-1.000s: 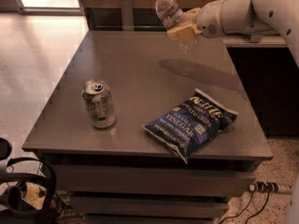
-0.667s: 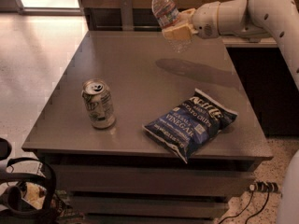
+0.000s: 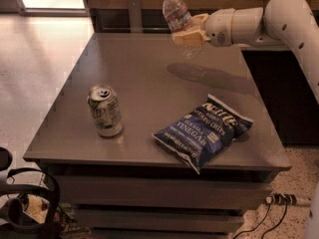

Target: Place water bottle upright

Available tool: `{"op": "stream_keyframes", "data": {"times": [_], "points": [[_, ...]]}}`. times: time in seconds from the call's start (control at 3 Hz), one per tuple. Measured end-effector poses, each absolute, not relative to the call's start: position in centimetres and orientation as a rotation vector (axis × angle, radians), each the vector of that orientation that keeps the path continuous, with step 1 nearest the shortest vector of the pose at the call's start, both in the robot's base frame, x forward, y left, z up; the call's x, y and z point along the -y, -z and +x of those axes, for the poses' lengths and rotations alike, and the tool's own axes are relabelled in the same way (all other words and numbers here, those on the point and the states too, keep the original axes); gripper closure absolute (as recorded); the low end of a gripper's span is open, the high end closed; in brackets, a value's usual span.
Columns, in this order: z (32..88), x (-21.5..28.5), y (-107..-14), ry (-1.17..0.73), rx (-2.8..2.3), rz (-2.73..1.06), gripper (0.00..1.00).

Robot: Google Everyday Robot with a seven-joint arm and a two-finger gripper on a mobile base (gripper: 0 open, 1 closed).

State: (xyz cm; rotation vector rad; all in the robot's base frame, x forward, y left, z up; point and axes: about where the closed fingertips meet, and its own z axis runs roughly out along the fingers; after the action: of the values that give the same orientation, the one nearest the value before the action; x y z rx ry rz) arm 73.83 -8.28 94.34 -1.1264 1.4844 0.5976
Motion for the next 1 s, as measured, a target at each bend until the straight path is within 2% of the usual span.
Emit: {"op": "stream_keyframes", "data": {"times": [1.0], "points": [[73.2, 6.5, -94.6, -0.679, -1.349, -1.021, 1.00]]}}
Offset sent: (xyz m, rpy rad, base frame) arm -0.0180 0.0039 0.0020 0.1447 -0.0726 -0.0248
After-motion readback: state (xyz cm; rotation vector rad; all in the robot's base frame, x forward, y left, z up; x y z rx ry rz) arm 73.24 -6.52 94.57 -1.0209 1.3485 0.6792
